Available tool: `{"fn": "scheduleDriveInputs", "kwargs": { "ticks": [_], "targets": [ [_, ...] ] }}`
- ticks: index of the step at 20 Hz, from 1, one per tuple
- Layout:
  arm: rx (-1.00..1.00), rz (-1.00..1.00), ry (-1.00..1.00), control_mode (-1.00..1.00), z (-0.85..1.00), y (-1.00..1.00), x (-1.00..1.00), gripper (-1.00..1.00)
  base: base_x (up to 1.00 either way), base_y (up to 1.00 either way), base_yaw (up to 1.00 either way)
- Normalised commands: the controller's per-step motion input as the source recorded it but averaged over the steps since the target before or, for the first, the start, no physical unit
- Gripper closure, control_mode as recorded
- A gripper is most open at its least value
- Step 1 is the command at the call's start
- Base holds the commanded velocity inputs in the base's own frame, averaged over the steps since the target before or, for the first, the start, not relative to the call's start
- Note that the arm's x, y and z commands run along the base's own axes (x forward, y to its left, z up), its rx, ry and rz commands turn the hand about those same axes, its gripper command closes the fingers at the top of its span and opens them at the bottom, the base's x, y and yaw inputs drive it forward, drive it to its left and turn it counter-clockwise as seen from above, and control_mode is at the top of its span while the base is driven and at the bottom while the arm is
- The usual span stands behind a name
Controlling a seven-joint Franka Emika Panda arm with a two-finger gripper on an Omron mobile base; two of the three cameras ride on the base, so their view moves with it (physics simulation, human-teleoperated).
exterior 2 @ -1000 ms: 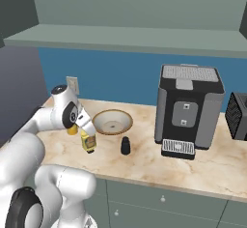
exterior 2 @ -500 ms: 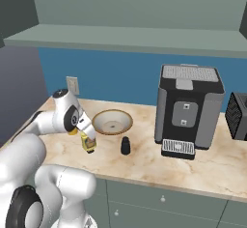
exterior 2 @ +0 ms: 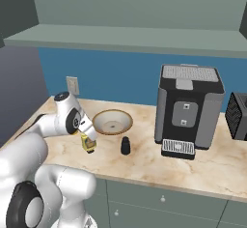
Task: There are various items on the counter. Only move the condiments/shakers into the cabinet.
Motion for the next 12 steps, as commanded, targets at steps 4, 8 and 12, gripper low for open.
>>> {"fn": "scheduleDriveInputs", "kwargs": {
  "ticks": [4, 8, 12],
  "targets": [
    [-0.01, 0.00, -0.04, -1.00, -0.14, -0.14, 0.21, -1.00, 0.00, 0.00, 0.00],
    [0.00, 0.00, -0.01, -1.00, 0.00, -0.02, 0.00, 1.00, 0.00, 0.00, 0.00],
    [0.00, 0.00, -0.04, -1.00, 0.04, 0.00, -0.02, 1.00, 0.00, 0.00, 0.00]
  ]
}}
